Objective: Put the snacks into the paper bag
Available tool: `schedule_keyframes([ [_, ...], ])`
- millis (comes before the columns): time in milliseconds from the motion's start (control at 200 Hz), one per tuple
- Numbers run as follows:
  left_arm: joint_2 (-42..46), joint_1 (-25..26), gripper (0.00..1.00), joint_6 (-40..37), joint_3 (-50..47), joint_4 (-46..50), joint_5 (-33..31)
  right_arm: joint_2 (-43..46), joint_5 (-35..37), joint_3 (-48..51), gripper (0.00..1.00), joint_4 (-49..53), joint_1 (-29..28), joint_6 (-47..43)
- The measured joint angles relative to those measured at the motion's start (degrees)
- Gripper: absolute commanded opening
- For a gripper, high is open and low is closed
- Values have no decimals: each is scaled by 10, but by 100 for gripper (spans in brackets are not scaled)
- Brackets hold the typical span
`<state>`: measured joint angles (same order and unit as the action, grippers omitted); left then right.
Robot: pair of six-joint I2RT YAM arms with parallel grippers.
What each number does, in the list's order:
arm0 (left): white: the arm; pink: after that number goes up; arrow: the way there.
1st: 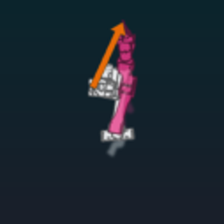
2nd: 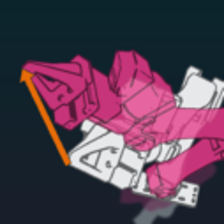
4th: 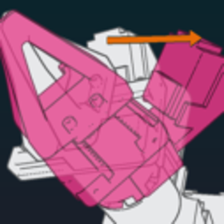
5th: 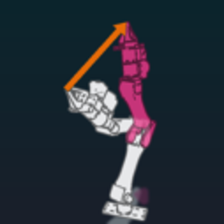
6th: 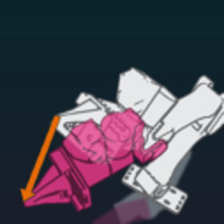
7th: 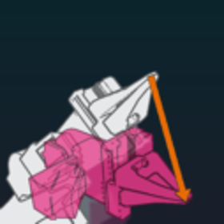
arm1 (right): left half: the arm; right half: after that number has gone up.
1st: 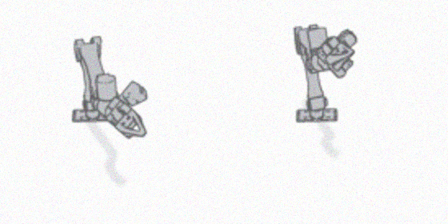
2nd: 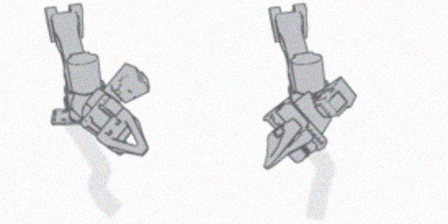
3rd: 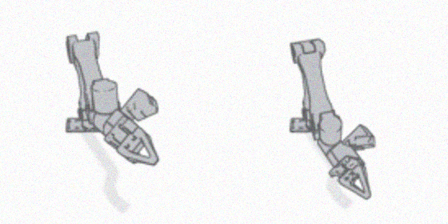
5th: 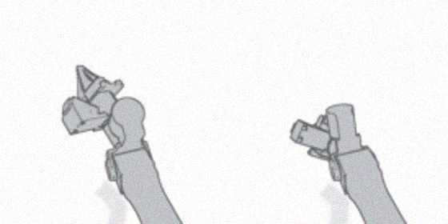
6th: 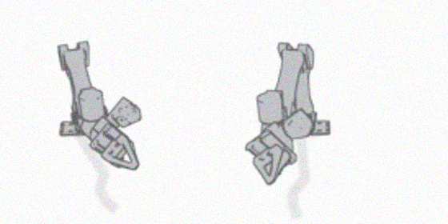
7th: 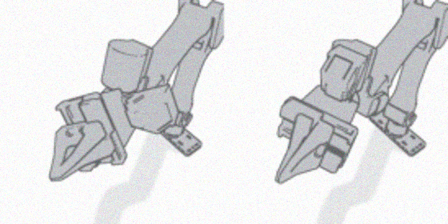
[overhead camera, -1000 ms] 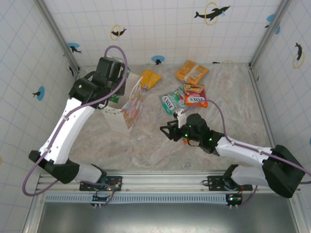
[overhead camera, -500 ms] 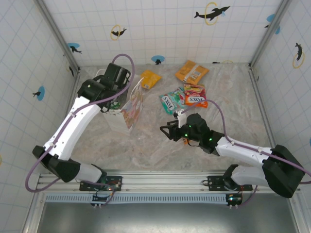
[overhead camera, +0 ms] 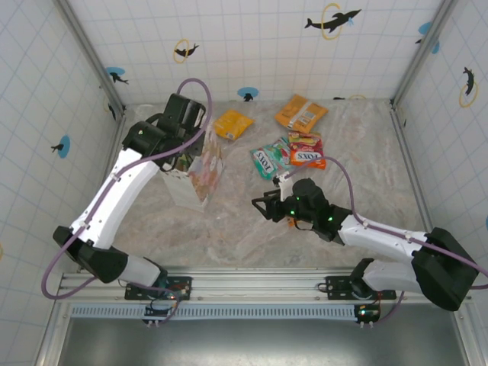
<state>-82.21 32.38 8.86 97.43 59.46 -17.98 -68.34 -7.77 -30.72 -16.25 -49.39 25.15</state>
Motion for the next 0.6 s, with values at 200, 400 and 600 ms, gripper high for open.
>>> schedule_keyframes([
  [200,58,0,42,-1,-23,-29,80,2,17,-28,60,103,10,7],
  [400,134,0,43,-7,-82,-52,174,-1,28,-89,60,250,58,1],
  [600,197,0,43,-24,-178,-76,292,-35,27,-132,57,382,139,-39],
])
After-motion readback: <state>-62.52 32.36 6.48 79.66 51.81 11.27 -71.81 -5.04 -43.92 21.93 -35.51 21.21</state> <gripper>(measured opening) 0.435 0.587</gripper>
